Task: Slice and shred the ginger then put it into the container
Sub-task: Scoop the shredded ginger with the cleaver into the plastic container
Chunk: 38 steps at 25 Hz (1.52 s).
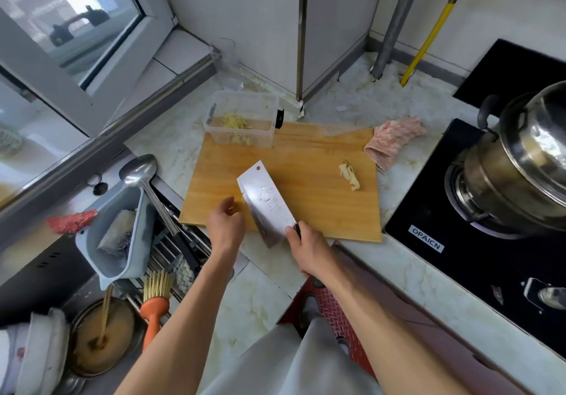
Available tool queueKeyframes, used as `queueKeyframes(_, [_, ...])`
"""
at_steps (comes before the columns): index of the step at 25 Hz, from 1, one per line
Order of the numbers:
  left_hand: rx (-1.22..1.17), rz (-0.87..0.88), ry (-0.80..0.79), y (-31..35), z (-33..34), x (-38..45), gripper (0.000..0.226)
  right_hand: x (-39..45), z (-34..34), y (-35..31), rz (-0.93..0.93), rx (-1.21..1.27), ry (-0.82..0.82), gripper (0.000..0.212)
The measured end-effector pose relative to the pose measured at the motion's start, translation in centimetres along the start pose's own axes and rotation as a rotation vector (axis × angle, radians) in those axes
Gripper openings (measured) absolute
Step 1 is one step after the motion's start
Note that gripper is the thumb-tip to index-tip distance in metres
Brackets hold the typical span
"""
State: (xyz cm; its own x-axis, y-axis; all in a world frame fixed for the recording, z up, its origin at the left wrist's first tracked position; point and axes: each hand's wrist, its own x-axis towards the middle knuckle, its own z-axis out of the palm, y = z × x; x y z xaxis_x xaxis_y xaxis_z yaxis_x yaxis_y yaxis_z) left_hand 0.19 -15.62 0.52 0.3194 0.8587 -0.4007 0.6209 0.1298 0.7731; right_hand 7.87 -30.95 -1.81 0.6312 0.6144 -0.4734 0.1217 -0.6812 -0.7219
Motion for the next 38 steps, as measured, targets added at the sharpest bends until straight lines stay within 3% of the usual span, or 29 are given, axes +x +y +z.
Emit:
queueKeyframes(6, [0.041,0.028,-0.046,0.2,0.5,-0.9,0.058,-0.2,2.0,-1.0,0.012,0.133,-0.064,0.036])
queueKeyframes(13, [-0.252,-0.023,-0.040,-0.2,0.5,-1.1,0.060,-0.2,0.5,-0.7,0.017,0.277,-0.134,0.033])
queueKeyframes(20, [-0.332,0.180,0.013,2.9,-1.2,0.4,0.050,0.7,-3.1,-4.3,-0.078,0.308,-0.143,0.034])
queueKeyframes(22, [-0.201,0.303,0.017,4.6,-1.8,1.5,0.052,1.4,-4.8,-6.3,-0.100,0.296,-0.123,0.033])
queueKeyframes(26, [0.290,0.649,-0.048,8.6,-1.9,5.0,0.064,3.8,-8.6,-10.2,-0.123,0.212,-0.038,0.035])
queueKeyframes(31, [0.618,0.937,-0.050,13.9,-0.4,11.4,0.067,7.6,-12.1,-14.1,-0.128,0.098,0.076,0.038])
queueKeyframes(34, [0.807,0.987,-0.062,14.6,0.1,14.7,0.061,8.8,-13.2,-15.0,-0.128,-0.002,0.110,0.037])
queueKeyframes(36, [0.981,0.895,-0.137,14.2,-0.4,16.4,0.052,9.3,-13.7,-15.1,-0.114,-0.045,0.103,0.037])
queueKeyframes(38, [0.937,0.810,-0.113,13.6,-0.8,17.4,0.054,9.8,-14.1,-15.0,-0.093,-0.088,0.079,0.035])
